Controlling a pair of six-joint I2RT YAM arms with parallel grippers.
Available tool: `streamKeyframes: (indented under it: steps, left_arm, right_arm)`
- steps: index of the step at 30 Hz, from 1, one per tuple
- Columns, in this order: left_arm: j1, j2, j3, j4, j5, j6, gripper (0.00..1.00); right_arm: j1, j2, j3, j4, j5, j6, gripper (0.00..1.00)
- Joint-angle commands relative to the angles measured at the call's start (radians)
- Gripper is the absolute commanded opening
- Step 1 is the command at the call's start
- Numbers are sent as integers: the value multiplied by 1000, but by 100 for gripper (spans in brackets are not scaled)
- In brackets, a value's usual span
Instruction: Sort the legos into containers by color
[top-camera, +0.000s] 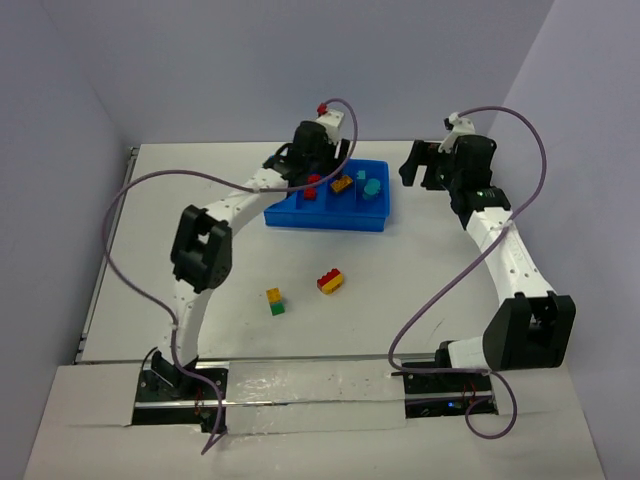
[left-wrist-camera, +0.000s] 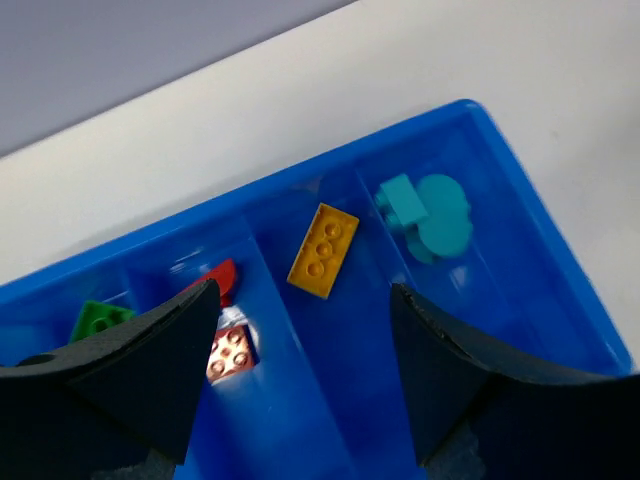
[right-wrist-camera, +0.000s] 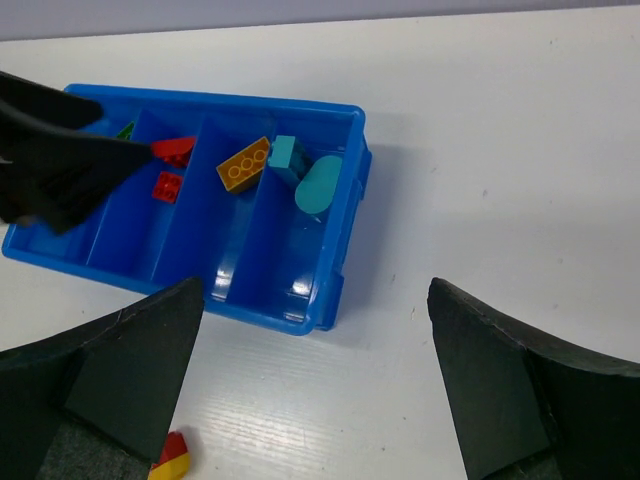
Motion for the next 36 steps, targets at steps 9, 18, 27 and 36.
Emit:
streamKeyframes:
  steps: [9, 18, 27, 36]
  left_arm:
    - [217, -655, -477, -741, 849, 1027, 88]
    - [137, -721, -686, -1006, 759, 1718, 88]
    - [-24, -643, -728, -1052, 568, 1968, 87]
    - [-90, -582, -761, -1052, 462, 2025, 78]
  right_arm:
    - [-6, -82, -71, -58, -82, -104, 100]
    - [-6, -23, -42, -135, -111, -115, 100]
    - [-6, 15, -31, -173, -119, -156, 100]
    - [-6, 50, -14, -185, -136, -156, 100]
